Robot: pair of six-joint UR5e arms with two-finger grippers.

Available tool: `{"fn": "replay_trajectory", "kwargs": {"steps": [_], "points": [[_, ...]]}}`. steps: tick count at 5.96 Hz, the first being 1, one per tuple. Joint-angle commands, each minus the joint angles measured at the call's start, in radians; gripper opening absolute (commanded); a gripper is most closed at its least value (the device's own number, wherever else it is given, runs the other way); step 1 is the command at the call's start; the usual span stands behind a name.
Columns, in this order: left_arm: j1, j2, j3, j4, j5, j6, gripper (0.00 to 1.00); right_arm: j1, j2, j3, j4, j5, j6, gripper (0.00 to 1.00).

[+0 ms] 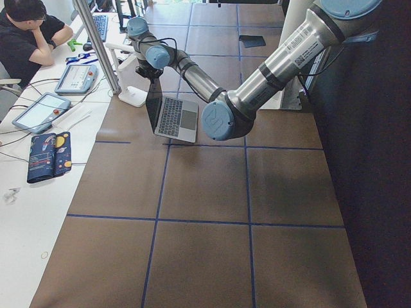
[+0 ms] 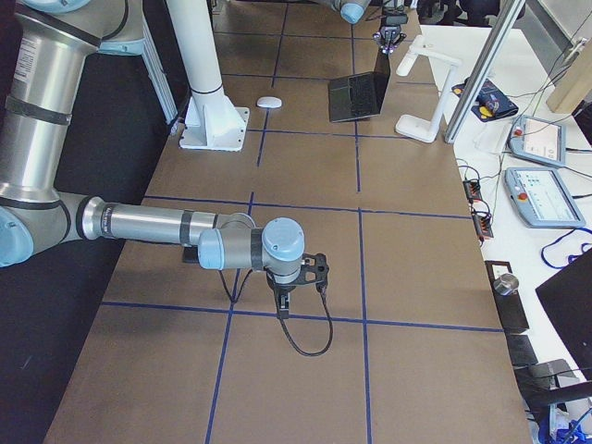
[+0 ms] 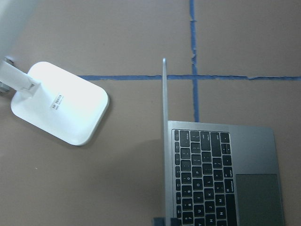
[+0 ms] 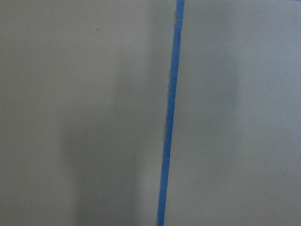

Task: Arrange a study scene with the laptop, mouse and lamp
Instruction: 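Slide the laptop with the left gripper away from the robot beside the lamp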

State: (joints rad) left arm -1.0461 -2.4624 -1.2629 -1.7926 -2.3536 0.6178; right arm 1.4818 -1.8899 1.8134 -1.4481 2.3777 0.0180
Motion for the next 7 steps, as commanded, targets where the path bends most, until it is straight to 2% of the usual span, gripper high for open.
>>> {"fn": "replay_trajectory", "kwargs": {"steps": [1, 2, 3, 4, 5, 7], "points": [[0.023, -0.036, 0.069, -0.050, 0.002, -0.024, 0.02, 0.000, 0.000, -0.005, -0.002, 0.000, 0.000, 1.00], [0.032, -0.036, 0.066, -0.059, 0.002, -0.030, 0.22, 0.000, 0.000, -0.006, -0.002, 0.000, -0.001, 1.00], [0.032, -0.026, 0.063, -0.135, 0.005, -0.027, 0.53, 0.000, -0.002, -0.006, -0.002, 0.000, 0.000, 1.00], [0.031, -0.024, 0.062, -0.145, 0.023, -0.033, 0.61, 0.000, -0.002, -0.006, -0.002, 0.000, 0.000, 1.00], [0.017, -0.014, 0.051, -0.139, 0.019, -0.036, 0.61, 0.000, -0.003, -0.006, -0.002, 0.000, 0.000, 1.00], [-0.035, 0.246, -0.230, -0.133, 0.017, -0.038, 0.65, 0.000, -0.003, -0.006, -0.002, 0.000, -0.001, 1.00]]}}
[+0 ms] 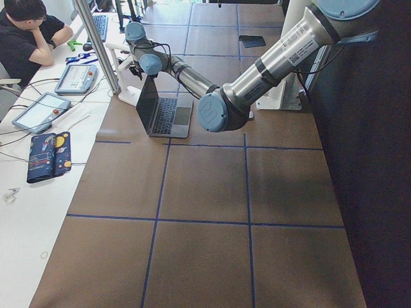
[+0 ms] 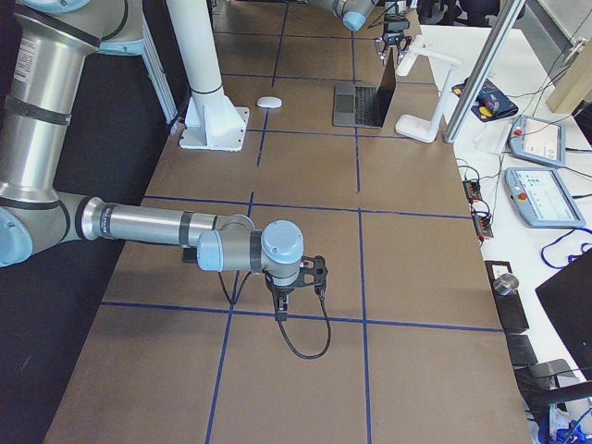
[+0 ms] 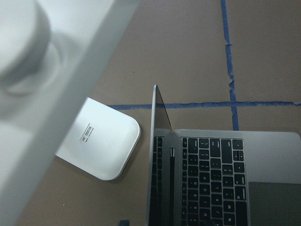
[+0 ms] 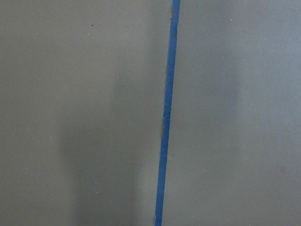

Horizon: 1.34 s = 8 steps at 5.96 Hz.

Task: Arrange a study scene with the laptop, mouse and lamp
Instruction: 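Release the laptop and withdraw the left gripper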

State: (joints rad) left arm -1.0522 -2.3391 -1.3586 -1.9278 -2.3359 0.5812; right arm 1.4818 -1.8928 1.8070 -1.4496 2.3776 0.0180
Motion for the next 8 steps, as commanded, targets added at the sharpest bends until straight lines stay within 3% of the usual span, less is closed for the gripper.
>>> {"fn": "replay_trajectory", "kwargs": {"steps": [1, 2, 3, 4, 6, 8], "points": [[-0.055, 0.249, -0.213, -0.003, -0.002, 0.012, 0.71, 0.000, 0.000, 0.000, 0.000, 0.000, -0.001, 1.00], [-0.093, 0.324, -0.274, 0.009, -0.011, 0.012, 0.81, 0.000, 0.000, 0.002, 0.002, 0.000, 0.000, 1.00], [-0.129, 0.371, -0.286, 0.071, -0.011, 0.012, 0.99, 0.000, 0.006, 0.008, 0.000, 0.002, 0.005, 1.00], [-0.152, 0.379, -0.275, 0.120, -0.013, 0.012, 0.99, 0.000, 0.009, 0.026, 0.014, 0.002, 0.003, 1.00], [-0.210, 0.426, -0.275, 0.396, -0.008, -0.006, 1.00, 0.000, 0.006, 0.054, 0.083, 0.049, 0.005, 1.00], [-0.343, 0.475, -0.292, 0.570, -0.017, -0.240, 1.00, -0.002, 0.008, 0.061, 0.095, 0.127, 0.014, 1.00]]}}
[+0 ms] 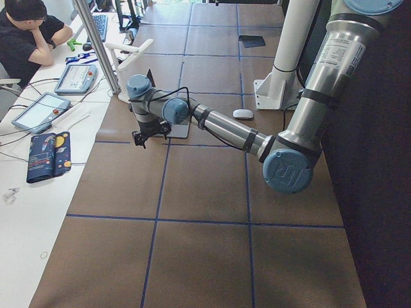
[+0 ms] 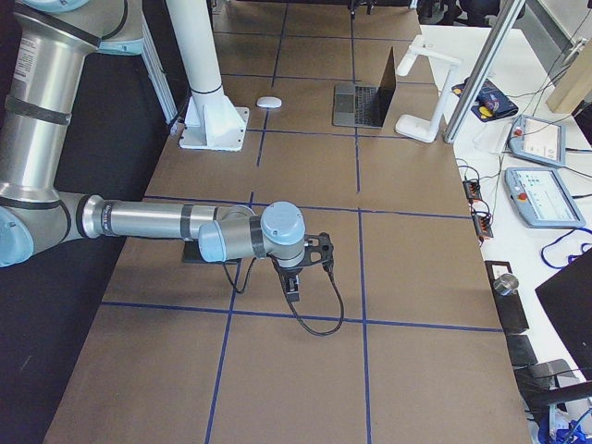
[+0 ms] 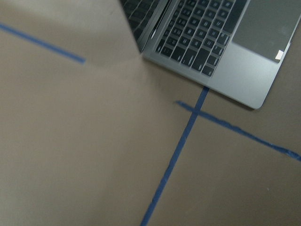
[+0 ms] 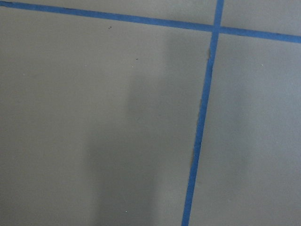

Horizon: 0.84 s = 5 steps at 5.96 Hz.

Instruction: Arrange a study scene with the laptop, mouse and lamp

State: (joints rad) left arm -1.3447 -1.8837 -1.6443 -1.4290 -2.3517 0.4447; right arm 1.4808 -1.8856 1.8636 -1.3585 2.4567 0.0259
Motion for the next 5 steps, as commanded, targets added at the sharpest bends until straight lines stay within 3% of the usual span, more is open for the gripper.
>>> {"fn": "replay_trajectory", "kwargs": {"steps": [1, 2, 3, 5], "points": [[-0.098, 0.090, -0.009, 0.064, -0.009, -0.189, 1.00, -0.019, -0.006, 0.023, 0.004, 0.066, 0.081, 1.00], [-0.103, 0.119, -0.029, 0.062, -0.014, -0.331, 1.00, -0.069, -0.021, 0.060, 0.009, 0.065, 0.185, 1.00], [-0.102, 0.144, -0.035, 0.053, -0.047, -0.424, 1.00, -0.111, -0.062, 0.081, 0.100, 0.062, 0.286, 1.00], [-0.102, 0.175, -0.035, 0.045, -0.078, -0.440, 1.00, -0.232, -0.153, 0.080, 0.385, 0.033, 0.579, 1.00]]}}
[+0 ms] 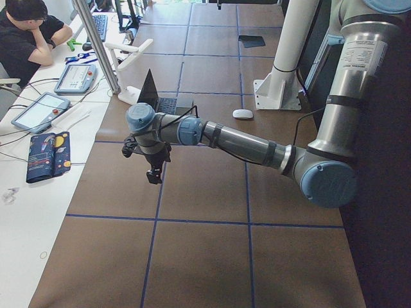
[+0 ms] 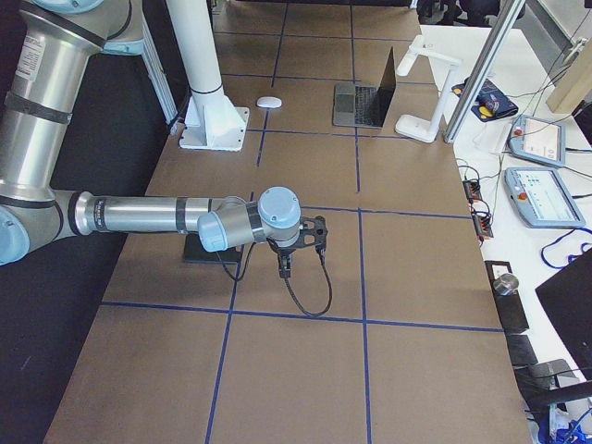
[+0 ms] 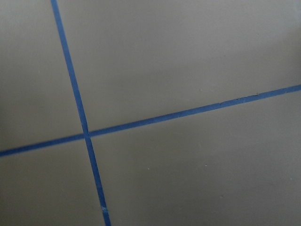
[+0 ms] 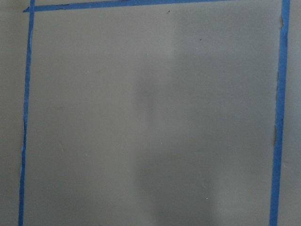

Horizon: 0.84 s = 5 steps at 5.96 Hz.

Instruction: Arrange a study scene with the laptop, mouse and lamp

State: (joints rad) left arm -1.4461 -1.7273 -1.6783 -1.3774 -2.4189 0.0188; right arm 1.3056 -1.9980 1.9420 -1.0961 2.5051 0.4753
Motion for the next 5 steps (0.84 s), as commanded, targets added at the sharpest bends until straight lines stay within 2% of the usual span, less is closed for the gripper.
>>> {"fn": "replay_trajectory", "kwargs": {"steps": [1, 2, 3, 5], "points": [[0.000, 0.018, -0.001, -0.012, -0.011, -0.014, 1.00, -0.134, -0.100, 0.002, 0.242, -0.079, 0.210, 1.00], [0.000, 0.018, -0.003, -0.026, -0.012, -0.014, 1.00, -0.214, -0.135, 0.000, 0.359, -0.115, 0.347, 1.00], [0.001, 0.018, -0.001, -0.031, -0.012, -0.014, 1.00, -0.312, -0.177, -0.001, 0.468, -0.188, 0.464, 1.00], [0.001, 0.018, -0.004, -0.032, -0.012, -0.011, 1.00, -0.425, -0.235, -0.017, 0.570, -0.276, 0.509, 0.99]]}}
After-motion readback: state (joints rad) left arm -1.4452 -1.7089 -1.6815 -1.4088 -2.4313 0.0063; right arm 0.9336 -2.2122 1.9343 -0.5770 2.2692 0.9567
